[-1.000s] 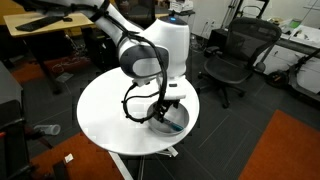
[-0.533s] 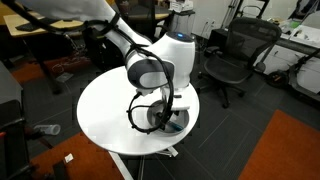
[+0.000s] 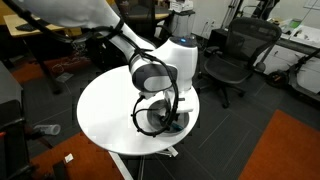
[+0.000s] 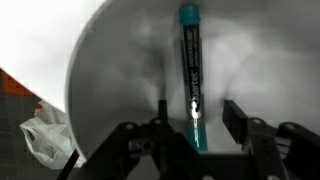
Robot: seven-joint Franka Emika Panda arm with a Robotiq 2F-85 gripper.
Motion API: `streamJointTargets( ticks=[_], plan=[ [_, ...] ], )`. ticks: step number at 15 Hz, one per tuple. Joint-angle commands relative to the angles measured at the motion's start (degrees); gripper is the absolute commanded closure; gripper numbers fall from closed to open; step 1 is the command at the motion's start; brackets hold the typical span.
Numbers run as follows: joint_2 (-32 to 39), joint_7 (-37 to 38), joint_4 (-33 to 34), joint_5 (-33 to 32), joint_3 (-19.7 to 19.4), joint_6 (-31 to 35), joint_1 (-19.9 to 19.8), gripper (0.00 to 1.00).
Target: Remove the marker from the grey bowl
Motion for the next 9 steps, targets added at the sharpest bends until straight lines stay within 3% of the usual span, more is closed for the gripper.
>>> streamJointTargets(
  ticks=[1,5,9],
  plan=[
    [0.8,-2.5,2.6,2.0,0.4,-2.7,-0.9,0.73],
    [0.8,-2.6,2.7,2.5,0.6,-2.5,-0.9,0.99],
    [-2.0,-3.4,-0.3,2.6,0.7,-0.6,-0.3,0.95]
  ],
)
